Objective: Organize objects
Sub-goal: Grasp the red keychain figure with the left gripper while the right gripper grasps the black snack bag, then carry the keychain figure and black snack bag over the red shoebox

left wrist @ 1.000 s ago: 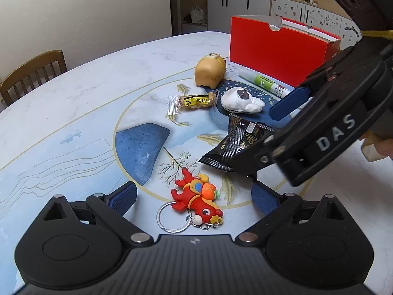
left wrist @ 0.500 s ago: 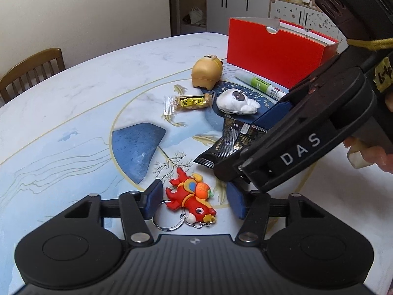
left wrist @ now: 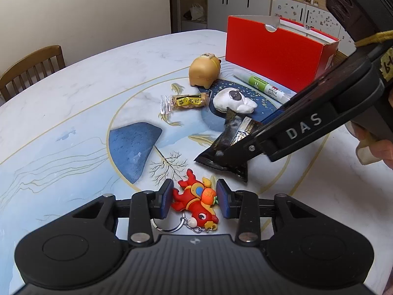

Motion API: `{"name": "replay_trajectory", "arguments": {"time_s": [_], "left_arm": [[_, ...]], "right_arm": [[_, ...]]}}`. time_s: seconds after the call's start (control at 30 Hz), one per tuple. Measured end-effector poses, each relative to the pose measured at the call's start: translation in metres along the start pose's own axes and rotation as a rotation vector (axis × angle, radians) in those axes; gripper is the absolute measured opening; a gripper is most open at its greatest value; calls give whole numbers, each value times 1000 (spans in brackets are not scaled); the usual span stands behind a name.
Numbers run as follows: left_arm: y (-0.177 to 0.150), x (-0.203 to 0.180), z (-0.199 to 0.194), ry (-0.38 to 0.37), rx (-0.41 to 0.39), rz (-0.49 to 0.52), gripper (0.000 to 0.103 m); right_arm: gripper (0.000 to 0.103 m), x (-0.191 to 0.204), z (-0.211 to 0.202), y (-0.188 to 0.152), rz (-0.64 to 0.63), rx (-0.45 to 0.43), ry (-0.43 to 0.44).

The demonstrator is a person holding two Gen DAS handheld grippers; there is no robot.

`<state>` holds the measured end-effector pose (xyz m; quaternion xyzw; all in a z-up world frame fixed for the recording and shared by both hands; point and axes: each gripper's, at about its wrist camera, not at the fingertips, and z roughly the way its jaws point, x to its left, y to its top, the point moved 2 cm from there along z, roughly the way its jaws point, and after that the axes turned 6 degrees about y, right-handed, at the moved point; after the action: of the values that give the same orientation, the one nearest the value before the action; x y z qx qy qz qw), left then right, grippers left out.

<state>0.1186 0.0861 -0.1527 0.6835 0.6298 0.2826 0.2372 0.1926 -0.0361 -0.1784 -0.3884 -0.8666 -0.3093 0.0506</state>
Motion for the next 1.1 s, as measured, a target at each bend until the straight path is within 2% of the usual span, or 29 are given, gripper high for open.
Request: {"name": "replay_trajectory", "arguments": {"time_s": [0.5, 0.87, 1.1], "left_arm": [[14, -9, -20, -25, -1, -18, 37], [51, -22, -42, -50, -6, -64, 37], [89, -35, -50, -50, -31, -105, 37]], "right_arm": [[44, -17, -69, -14, 41, -70, -24], [44, -49, -142, -7, -1, -156, -64], [44, -81, -173, 4, -18, -191, -83]]}}
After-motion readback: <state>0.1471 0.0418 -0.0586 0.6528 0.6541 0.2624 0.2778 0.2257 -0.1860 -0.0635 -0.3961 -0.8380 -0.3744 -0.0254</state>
